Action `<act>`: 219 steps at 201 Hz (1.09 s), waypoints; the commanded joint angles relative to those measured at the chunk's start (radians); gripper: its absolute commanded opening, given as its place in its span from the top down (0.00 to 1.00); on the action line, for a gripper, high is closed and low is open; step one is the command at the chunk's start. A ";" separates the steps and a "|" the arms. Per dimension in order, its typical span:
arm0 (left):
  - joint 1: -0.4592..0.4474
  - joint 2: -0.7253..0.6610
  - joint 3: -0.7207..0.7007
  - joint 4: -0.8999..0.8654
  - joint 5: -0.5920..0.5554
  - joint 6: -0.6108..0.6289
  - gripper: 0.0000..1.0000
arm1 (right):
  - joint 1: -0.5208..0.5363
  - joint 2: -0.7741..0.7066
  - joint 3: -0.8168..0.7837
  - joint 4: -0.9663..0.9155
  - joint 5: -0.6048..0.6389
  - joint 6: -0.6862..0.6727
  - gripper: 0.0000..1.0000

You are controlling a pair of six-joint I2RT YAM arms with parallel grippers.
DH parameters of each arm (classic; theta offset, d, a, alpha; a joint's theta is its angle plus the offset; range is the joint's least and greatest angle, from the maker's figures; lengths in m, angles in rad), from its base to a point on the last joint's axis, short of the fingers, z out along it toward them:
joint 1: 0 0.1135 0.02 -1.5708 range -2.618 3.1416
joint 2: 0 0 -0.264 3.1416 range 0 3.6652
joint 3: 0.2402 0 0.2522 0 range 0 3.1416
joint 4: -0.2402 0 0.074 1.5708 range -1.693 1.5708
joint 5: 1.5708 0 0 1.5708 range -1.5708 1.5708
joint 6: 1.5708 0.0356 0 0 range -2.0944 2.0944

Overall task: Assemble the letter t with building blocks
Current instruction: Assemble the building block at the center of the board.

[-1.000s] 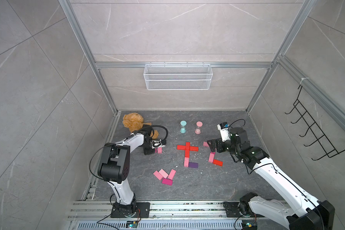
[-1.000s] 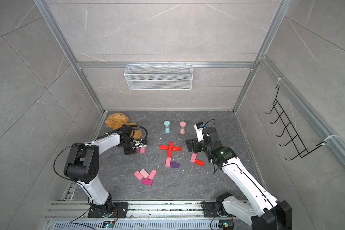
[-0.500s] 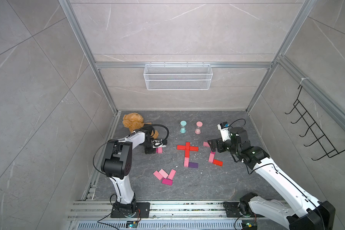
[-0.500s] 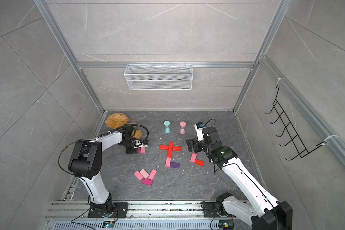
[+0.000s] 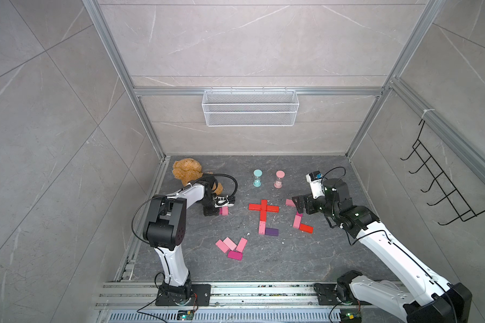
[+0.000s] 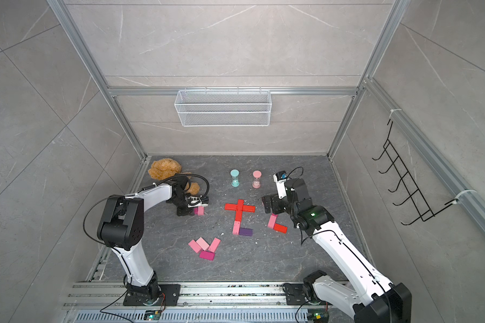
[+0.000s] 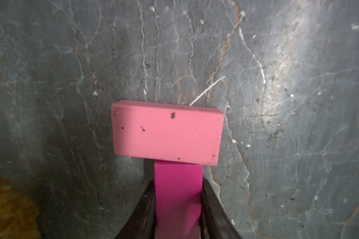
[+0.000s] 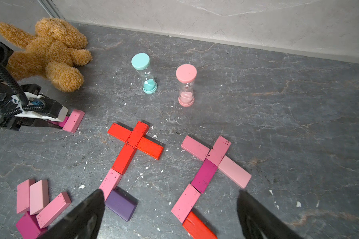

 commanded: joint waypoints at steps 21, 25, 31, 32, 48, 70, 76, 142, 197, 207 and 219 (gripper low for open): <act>-0.003 0.011 -0.053 -0.060 0.034 0.037 0.83 | 0.004 -0.010 0.022 -0.001 0.019 -0.016 0.00; -0.003 0.011 -0.055 -0.059 0.035 0.039 0.84 | 0.002 -0.010 0.022 0.000 0.019 -0.016 0.00; -0.003 0.011 -0.056 -0.058 0.036 0.041 0.84 | 0.003 -0.009 0.022 0.000 0.019 -0.016 0.00; -0.003 0.011 -0.056 -0.058 0.036 0.041 0.84 | 0.002 -0.010 0.023 0.000 0.019 -0.016 0.00; -0.003 0.014 -0.056 -0.059 0.035 0.045 0.86 | 0.002 -0.007 0.025 -0.001 0.019 -0.016 0.00; -0.003 0.014 -0.059 -0.055 0.037 0.050 0.88 | 0.001 -0.007 0.025 -0.001 0.019 -0.015 0.00; -0.003 0.012 -0.063 -0.049 0.034 0.050 0.88 | 0.002 -0.006 0.024 -0.001 0.019 -0.015 0.00; -0.001 -0.008 -0.079 -0.050 0.038 0.055 0.88 | 0.003 -0.003 0.031 -0.001 0.018 -0.018 0.00; -0.001 -0.025 -0.087 -0.051 0.036 0.053 0.88 | 0.002 -0.005 0.031 -0.001 0.015 -0.018 0.00; -0.001 -0.027 -0.090 -0.047 0.034 0.050 0.86 | 0.002 -0.005 0.031 -0.001 0.015 -0.017 0.00; -0.001 -0.029 -0.092 -0.040 0.029 0.047 0.84 | 0.002 -0.006 0.029 0.000 0.015 -0.016 0.00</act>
